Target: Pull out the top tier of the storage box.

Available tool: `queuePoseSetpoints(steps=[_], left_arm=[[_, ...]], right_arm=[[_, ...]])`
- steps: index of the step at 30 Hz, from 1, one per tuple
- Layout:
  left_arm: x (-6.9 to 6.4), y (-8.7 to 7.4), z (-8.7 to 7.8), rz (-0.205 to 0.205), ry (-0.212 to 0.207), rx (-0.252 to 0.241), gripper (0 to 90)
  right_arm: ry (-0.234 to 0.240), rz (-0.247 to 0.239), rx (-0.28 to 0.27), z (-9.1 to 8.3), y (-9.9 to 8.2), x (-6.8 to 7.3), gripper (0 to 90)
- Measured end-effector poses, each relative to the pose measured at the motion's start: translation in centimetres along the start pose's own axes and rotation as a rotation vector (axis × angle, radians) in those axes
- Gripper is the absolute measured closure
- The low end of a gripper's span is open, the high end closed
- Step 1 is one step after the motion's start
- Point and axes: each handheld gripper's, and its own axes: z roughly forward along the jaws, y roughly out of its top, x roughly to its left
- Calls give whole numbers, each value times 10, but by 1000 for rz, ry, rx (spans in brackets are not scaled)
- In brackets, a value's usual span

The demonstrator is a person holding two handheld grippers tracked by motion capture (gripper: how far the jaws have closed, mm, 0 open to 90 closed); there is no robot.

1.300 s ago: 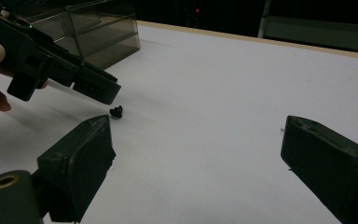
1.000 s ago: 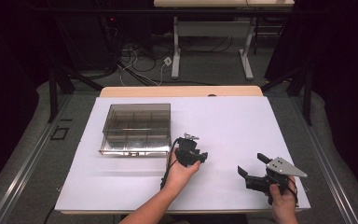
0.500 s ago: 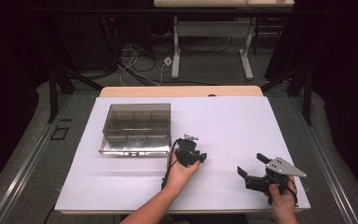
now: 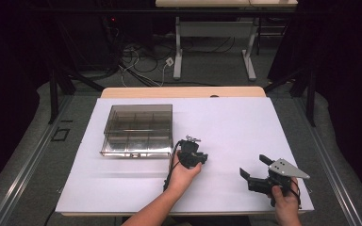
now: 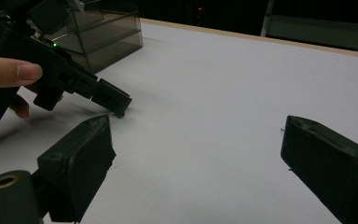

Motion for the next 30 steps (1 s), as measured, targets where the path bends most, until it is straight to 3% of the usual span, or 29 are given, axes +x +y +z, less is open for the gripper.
queuePoseSetpoints(steps=[30], left_arm=[[0,0,-1,-13,-6,2,790]], right_arm=[[2,-1,4,0,0,0,88]])
